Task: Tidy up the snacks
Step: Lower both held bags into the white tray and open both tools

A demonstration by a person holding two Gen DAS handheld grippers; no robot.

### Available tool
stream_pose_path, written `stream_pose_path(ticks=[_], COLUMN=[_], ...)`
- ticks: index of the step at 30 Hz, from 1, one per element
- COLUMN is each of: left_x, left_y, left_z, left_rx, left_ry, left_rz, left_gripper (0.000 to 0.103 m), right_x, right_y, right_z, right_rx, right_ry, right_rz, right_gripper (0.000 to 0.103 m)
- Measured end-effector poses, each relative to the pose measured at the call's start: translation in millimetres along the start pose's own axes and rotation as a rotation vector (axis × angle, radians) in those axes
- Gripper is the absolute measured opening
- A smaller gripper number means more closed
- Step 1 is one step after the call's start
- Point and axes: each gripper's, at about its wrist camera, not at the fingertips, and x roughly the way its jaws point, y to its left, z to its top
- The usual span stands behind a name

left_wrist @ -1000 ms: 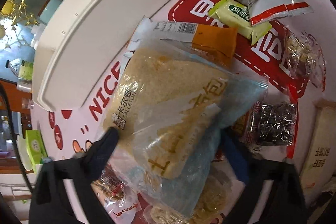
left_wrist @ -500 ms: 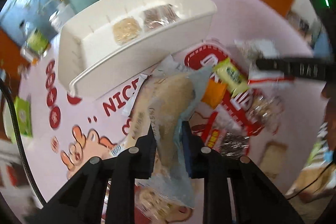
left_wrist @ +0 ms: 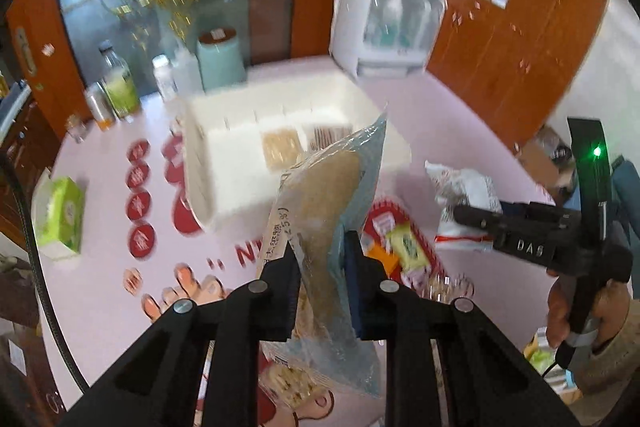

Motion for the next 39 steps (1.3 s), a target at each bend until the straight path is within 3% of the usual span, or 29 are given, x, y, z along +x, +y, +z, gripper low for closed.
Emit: stream_pose_path(ticks=[6, 15, 25, 39], left_x=[-41.6, -53.0, -7.9, 86.8], left_y=[15.1, 41.3, 49.8, 67.4], left_z=[47.2, 99.0, 110.0, 119.0], left_rx=[-0.037, -0.139, -0.18, -0.237], left_ry=[-0.168, -0.263, -0.236, -0.1], left_rz=[0.104, 0.104, 0.144, 0.185], left_gripper=[0.018, 0.018, 0.018, 0.018], right_x=[-32.7, -51.1, -14.3, 59.2], right_y=[33.7, 69.1, 83.9, 68.4], right_z=[48.1, 127.4, 153.9, 163.7], right_rx=[-0.105, -0.144, -0.163, -0.125], right_ry=[-0.114, -0.252, -0.217, -0.107], right_rz=[0.024, 0.056, 0.072, 0.057], right_gripper=[0.043, 0.043, 0.043, 0.044])
